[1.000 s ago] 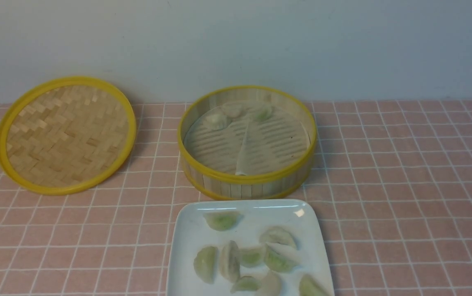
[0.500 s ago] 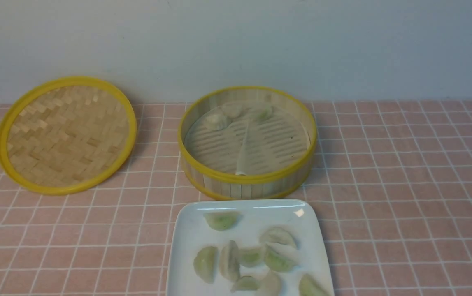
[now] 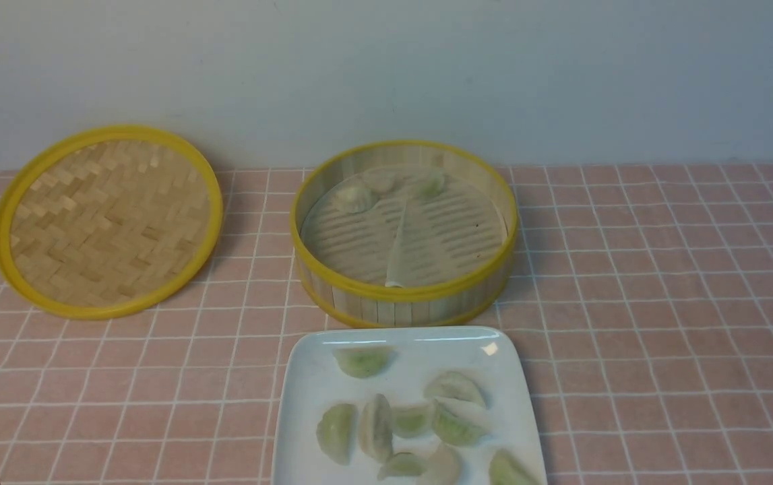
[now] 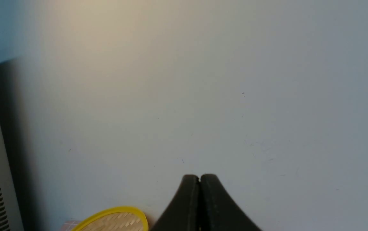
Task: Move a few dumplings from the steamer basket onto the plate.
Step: Use the right arm to put the dumpling into the plate
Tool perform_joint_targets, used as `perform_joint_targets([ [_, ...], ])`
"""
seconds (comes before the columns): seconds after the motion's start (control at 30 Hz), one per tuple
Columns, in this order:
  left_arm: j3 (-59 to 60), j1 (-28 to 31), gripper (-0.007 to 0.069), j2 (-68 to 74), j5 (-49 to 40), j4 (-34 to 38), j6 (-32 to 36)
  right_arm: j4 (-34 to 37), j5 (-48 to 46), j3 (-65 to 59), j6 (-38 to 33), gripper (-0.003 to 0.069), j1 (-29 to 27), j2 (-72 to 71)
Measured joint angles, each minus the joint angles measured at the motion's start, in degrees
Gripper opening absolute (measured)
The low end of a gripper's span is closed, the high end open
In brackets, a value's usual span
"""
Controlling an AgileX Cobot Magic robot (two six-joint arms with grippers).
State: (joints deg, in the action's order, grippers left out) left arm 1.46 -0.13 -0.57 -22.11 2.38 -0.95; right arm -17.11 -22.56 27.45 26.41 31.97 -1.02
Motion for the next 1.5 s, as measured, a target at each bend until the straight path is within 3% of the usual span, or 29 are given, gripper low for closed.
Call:
perform_joint_targets([
  [0.67, 0.0, 0.0, -0.0006, 0.0, 0.0, 0.1, 0.1, 0.2, 0.0, 0.0, -0.8, -0.0015, 0.0, 0.0],
  [0.77, 0.0, 0.0, -0.0006, 0.0, 0.0, 0.1, 0.1, 4.1, 0.1, -0.3, -4.1, -0.0015, 0.0, 0.0],
  [0.93, 0.0, 0.0, -0.0006, 0.0, 0.0, 0.1, 0.1, 19.4, 0.1, -2.5, -22.7, -0.0015, 0.0, 0.0],
  [1.03, 0.0, 0.0, -0.0006, 0.0, 0.0, 0.1, 0.1, 24.3, 0.2, -3.3, -27.4, -0.0015, 0.0, 0.0],
  [1.2, 0.0, 0.0, -0.0006, 0.0, 0.0, 0.1, 0.1, 24.9, 0.5, -5.8, -28.8, -0.0015, -1.2, 0.0],
  [1.43, 0.0, 0.0, -0.0006, 0.0, 0.0, 0.1, 0.1, 24.6, 0.2, -18.3, -28.9, -0.0015, -24.0, 0.0],
  [1.5, 0.0, 0.0, -0.0006, 0.0, 0.0, 0.1, 0.1, 24.6, 0.2, -22.2, -28.9, -0.0015, -28.0, 0.0],
])
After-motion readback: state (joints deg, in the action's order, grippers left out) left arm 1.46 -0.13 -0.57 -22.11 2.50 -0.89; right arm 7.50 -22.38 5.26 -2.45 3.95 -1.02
